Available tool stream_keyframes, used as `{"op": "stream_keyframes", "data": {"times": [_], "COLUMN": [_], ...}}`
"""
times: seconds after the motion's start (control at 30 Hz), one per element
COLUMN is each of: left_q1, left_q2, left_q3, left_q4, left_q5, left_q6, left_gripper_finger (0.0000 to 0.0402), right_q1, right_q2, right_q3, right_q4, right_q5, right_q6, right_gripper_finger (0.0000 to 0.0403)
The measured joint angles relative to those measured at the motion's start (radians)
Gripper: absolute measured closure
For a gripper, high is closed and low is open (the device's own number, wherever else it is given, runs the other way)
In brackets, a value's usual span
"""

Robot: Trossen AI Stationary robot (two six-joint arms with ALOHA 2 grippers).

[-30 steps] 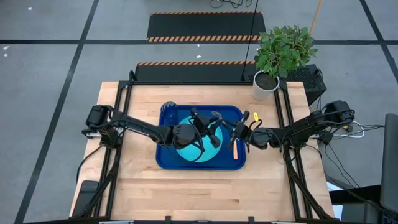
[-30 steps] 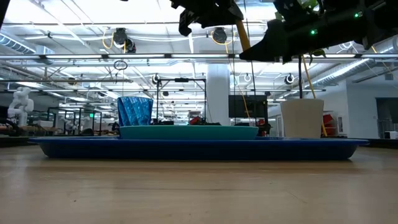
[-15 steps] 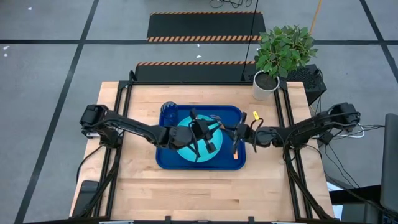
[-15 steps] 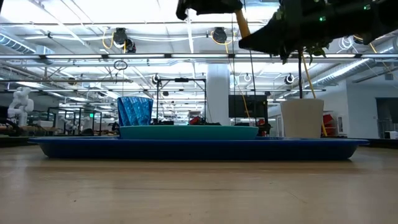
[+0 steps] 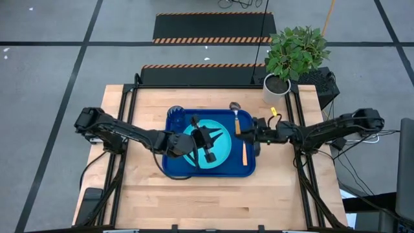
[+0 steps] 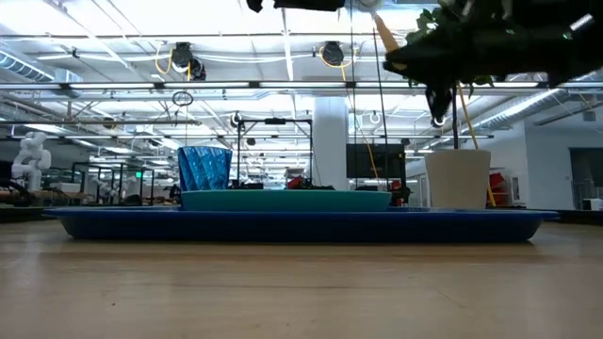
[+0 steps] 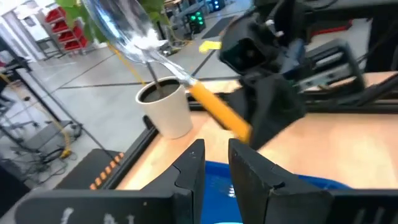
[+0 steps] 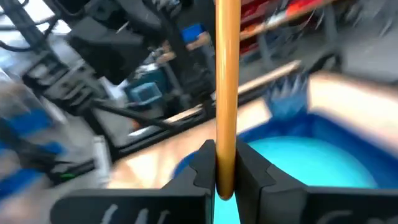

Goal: Pick and place plate/cup/fork/spoon on tray
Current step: Put the yellow spoon in the middle of the orange fork and light blue plate

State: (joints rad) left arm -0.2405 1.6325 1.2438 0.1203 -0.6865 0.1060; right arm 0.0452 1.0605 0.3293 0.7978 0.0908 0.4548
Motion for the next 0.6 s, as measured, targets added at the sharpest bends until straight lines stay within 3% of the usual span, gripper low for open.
{"op": "stream_keyframes", "data": {"times": [0.1,0.3,0.6], "left_q1": [0.007,0.044,0.126], "left_q2": [0.000,0.000,0.000], "left_q3": [0.000,0.000,0.001], "left_q4": [-0.002,0.001,-0.041], "left_q5": [-0.021,-0.030,-0.032], "left_q6": [0.018,0.031,0.039], "left_gripper_finger": [0.0328,0.0327,0.0327], "right_q1": [0.000,0.019,0.075], "right_q2": [-0.002,-0.001,0.006], "right_q3": [-0.077,-0.214,-0.242], "right_q4": [0.125,0.287,0.229], "right_q5": [-0.046,-0.026,0.043], "right_q6": [0.168,0.512,0.920], "right_gripper_finger": [0.0389,0.0389,0.0389]}}
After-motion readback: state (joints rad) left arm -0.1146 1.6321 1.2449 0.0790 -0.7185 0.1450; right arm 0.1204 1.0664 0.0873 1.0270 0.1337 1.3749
